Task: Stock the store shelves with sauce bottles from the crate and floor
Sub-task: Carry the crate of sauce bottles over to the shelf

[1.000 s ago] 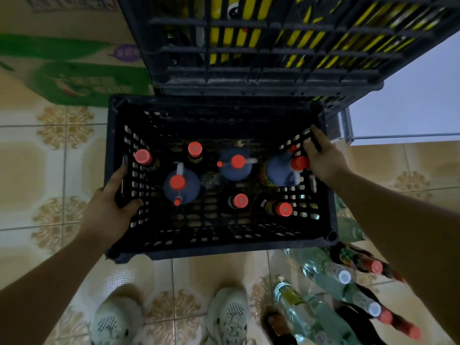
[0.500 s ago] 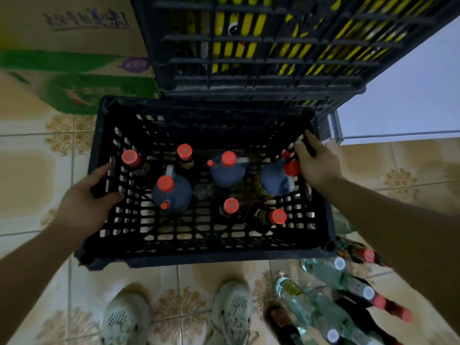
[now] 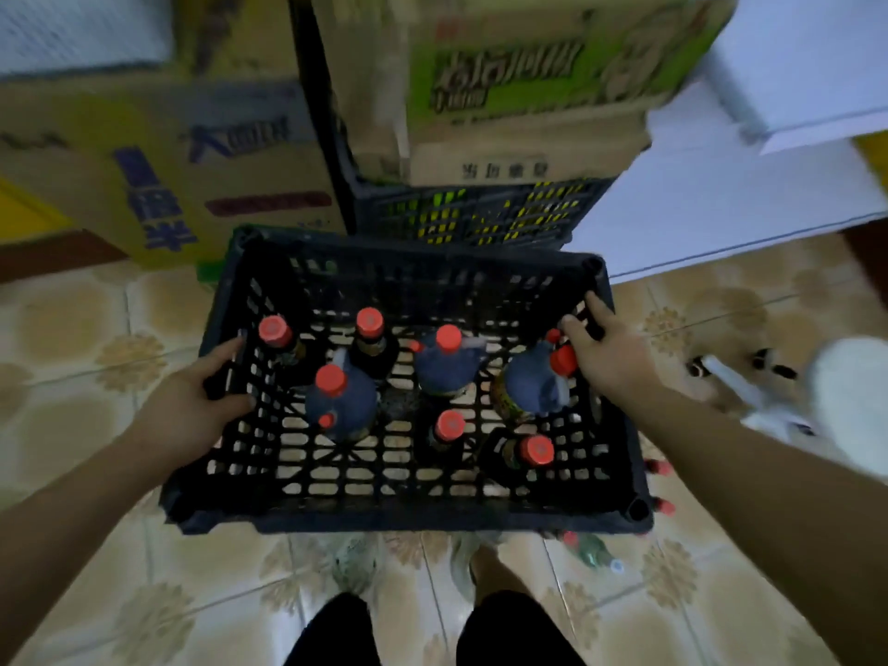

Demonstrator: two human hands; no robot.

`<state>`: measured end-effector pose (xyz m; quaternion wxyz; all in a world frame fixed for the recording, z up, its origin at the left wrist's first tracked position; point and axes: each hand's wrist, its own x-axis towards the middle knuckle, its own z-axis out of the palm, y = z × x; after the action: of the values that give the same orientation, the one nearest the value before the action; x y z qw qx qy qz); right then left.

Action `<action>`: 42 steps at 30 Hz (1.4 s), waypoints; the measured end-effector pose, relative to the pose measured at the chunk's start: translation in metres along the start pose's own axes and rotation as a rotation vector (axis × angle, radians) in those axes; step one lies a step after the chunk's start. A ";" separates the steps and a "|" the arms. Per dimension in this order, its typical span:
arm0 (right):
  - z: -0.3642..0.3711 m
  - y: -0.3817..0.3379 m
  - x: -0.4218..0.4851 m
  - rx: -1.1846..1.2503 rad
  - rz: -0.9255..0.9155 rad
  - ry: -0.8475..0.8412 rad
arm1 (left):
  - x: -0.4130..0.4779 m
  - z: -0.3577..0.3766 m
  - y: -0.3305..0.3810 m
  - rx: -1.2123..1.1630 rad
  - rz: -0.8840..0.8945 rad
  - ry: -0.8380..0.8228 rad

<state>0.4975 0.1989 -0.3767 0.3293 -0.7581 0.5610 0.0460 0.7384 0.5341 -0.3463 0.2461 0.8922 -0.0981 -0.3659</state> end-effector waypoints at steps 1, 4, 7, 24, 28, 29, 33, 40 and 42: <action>-0.016 -0.004 -0.019 0.003 0.012 0.028 | -0.011 -0.016 0.009 0.029 0.033 -0.018; -0.063 -0.005 -0.079 0.015 0.108 0.109 | -0.040 -0.054 0.045 0.116 0.158 -0.088; -0.106 0.007 -0.143 0.077 0.199 0.178 | -0.068 -0.078 0.089 0.200 0.290 -0.137; -0.247 0.196 -0.473 0.377 0.622 0.759 | -0.287 0.041 0.278 0.320 0.925 -0.471; -0.266 0.255 -0.538 0.372 0.693 0.791 | -0.350 0.096 0.291 0.375 1.006 -0.535; -0.271 0.269 -0.552 0.369 0.705 0.798 | -0.364 0.110 0.292 0.389 1.019 -0.546; -0.291 0.318 -0.586 0.359 0.749 0.798 | -0.405 0.166 0.295 0.407 1.032 -0.582; -0.329 0.397 -0.577 0.401 0.865 0.816 | -0.430 0.269 0.349 0.464 1.055 -0.665; -0.337 0.420 -0.565 0.442 0.869 0.846 | -0.432 0.298 0.374 0.496 1.077 -0.690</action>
<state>-0.1802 0.4124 -0.0537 0.1797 -0.3289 0.8943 -0.2444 0.2235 0.2563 -0.0763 0.1367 0.5815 -0.6816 -0.4226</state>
